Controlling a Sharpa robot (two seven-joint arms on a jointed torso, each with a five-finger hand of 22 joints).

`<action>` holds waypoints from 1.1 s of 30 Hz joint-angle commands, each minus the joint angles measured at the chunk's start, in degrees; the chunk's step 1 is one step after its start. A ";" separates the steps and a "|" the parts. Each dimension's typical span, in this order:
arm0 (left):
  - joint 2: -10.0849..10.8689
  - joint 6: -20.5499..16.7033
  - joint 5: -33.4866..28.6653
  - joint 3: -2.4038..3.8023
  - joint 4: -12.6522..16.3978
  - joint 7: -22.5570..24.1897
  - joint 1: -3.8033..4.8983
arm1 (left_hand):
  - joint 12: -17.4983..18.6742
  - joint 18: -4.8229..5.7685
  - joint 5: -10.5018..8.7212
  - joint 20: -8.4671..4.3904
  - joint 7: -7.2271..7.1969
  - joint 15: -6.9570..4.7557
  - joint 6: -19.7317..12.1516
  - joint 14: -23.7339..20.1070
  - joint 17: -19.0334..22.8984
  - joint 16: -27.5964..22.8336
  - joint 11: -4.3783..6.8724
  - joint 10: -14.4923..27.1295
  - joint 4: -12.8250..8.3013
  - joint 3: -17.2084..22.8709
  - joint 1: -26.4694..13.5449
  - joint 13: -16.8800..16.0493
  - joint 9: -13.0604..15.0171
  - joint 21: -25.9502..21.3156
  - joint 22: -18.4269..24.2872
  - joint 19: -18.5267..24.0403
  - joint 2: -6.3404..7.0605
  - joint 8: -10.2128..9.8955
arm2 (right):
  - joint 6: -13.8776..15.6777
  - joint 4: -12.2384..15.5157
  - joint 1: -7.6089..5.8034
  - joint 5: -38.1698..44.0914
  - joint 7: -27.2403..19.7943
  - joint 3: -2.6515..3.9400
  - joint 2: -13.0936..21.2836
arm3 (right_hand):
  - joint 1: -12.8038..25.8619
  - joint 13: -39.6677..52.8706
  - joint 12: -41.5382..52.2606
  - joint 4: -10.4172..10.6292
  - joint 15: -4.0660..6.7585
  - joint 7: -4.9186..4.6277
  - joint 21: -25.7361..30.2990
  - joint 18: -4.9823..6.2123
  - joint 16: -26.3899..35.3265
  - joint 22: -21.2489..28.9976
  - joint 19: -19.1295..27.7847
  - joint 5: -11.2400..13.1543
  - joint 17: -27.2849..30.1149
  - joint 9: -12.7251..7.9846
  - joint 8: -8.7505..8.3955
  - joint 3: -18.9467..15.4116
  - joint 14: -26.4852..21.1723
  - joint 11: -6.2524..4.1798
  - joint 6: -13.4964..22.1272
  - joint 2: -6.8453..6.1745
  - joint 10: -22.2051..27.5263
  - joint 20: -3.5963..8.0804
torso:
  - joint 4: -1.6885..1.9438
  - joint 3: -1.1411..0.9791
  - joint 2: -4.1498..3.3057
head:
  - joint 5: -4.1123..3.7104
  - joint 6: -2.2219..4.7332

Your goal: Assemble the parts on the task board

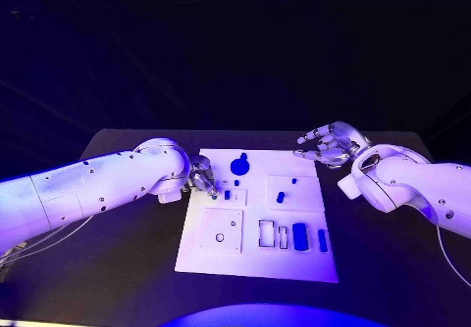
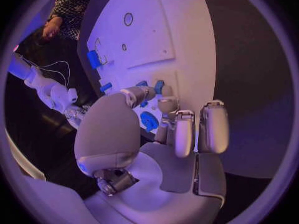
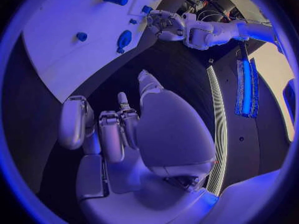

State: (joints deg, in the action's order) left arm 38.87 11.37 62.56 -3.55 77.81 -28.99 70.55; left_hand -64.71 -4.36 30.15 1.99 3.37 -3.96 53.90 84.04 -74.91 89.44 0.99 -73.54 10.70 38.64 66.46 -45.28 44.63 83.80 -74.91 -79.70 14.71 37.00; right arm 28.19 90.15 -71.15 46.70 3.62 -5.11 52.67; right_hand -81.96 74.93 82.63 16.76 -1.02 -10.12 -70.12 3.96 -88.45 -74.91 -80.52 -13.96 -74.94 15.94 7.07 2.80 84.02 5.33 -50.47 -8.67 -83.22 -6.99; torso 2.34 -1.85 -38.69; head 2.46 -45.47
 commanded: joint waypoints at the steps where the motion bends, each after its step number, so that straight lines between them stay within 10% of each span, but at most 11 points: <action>1: -0.08 1.61 -0.65 -0.26 -0.22 -0.08 -0.30 | 0.68 0.88 -0.85 0.33 -0.68 -0.38 -1.09 5.55 -13.77 -0.13 0.51 0.13 -8.82 5.85 -1.87 0.65 0.60 -0.58 -0.44 0.52 -0.35 -0.20 | -0.08 0.03 0.03 0.14 -0.56 0.01 0.05 | 0.35 6.70 -0.17 -0.12 0.14 0.02 0.39 0.57 0.21 -1.53 0.11 -0.27 -10.31 -0.07 -0.12 -0.10 4.80 -0.13 -0.41 0.41 0.34 0.22 | -0.01 0.00 0.04 | 0.02 0.06; 11: 0.25 0.53 -0.64 -0.24 -0.83 -0.14 -0.31 | 0.79 0.75 -2.82 0.20 -0.64 -0.40 0.36 5.31 -12.98 -0.57 0.31 1.04 2.60 -9.25 -7.75 0.84 -1.03 -1.54 0.43 0.70 -0.77 -2.35 | -0.06 -0.02 0.05 0.34 -0.63 0.01 0.08 | 0.38 6.62 -0.25 -0.10 0.14 0.02 0.51 0.60 0.25 -1.46 0.16 -0.27 -10.19 -0.08 -0.13 -0.11 4.77 -0.13 -0.40 0.40 0.41 0.23 | -0.01 0.01 0.05 | 0.00 0.32; 29: 1.61 -2.76 -1.37 0.36 -0.02 0.47 -0.34 | 0.93 0.68 -5.52 0.21 -0.56 -0.36 0.61 5.27 -12.85 -0.65 0.22 1.24 5.97 -12.70 -6.52 0.92 -1.37 -1.86 0.76 0.80 -1.16 -2.89 | -0.03 0.07 0.18 0.36 -0.63 0.01 0.28 | 0.39 6.66 -0.21 -0.09 0.14 0.01 0.48 0.59 0.22 -1.49 0.14 -0.27 -10.29 -0.09 -0.14 -0.12 4.80 -0.13 -0.39 0.38 0.37 0.23 | -0.03 -0.06 0.04 | -0.24 0.65; 33: 2.37 -7.11 -4.92 0.90 0.56 2.72 -0.33 | 1.47 0.61 -10.43 0.35 -0.29 -0.18 0.22 5.13 -12.41 -0.90 -0.01 1.78 6.10 -15.12 -7.44 1.65 -1.68 -2.13 1.09 0.97 -1.73 -3.53 | 0.01 0.04 0.20 0.35 -0.60 0.01 0.28 | 0.39 6.66 -0.21 -0.09 0.14 0.01 0.48 0.59 0.22 -1.49 0.14 -0.27 -10.29 -0.09 -0.14 -0.12 4.80 -0.13 -0.39 0.38 0.37 0.23 | -0.02 -0.03 0.08 | -0.40 0.78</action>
State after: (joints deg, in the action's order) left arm 41.12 8.62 60.92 -2.77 78.06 -28.58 70.20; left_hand -63.37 -4.36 20.02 2.27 2.90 -4.18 54.14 83.83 -74.91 88.76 1.19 -71.83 16.75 23.74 59.10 -43.64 43.00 81.95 -73.86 -78.99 13.38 33.66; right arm 28.23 90.15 -71.00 46.74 3.58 -5.11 52.94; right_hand -81.96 74.92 82.63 16.76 -1.02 -10.12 -69.78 3.96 -88.45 -74.94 -80.52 -13.96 -74.92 15.95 7.07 2.80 84.02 5.33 -50.47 -8.67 -83.22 -6.99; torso 2.29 -1.88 -38.66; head 2.14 -44.75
